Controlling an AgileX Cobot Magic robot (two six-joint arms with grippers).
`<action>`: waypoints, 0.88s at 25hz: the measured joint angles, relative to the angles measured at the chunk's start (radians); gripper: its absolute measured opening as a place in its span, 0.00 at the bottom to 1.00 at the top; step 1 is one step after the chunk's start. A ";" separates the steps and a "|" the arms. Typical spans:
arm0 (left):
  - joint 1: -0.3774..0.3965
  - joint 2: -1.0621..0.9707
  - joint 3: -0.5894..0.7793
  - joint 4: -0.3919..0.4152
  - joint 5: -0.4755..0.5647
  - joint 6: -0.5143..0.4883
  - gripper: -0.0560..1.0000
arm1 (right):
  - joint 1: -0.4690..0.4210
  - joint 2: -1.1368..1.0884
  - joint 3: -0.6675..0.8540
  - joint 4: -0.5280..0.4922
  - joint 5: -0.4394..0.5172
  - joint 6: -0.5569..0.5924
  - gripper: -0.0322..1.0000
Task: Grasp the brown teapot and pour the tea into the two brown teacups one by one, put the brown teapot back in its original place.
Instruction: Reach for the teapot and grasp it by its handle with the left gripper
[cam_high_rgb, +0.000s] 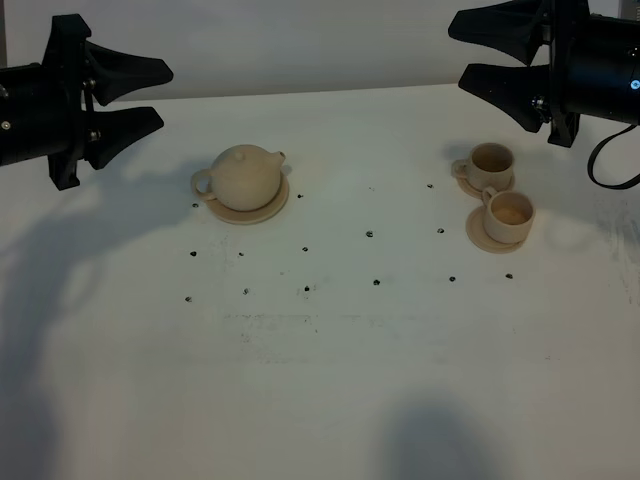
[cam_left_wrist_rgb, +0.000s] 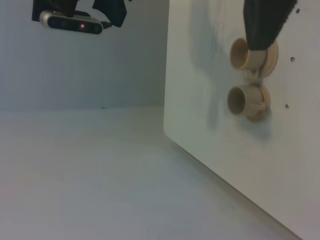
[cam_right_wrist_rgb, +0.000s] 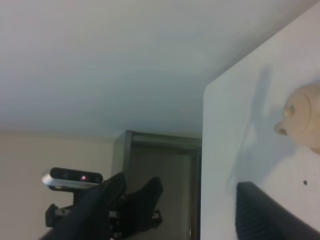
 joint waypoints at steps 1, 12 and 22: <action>0.000 0.000 0.000 0.000 0.000 0.000 0.53 | 0.000 0.000 0.000 0.000 0.000 0.000 0.55; 0.000 0.000 0.000 0.000 0.000 0.000 0.53 | 0.000 0.000 0.000 0.000 0.000 0.000 0.53; 0.000 0.000 0.000 0.000 0.000 0.000 0.53 | 0.000 0.000 0.000 0.000 -0.001 0.000 0.47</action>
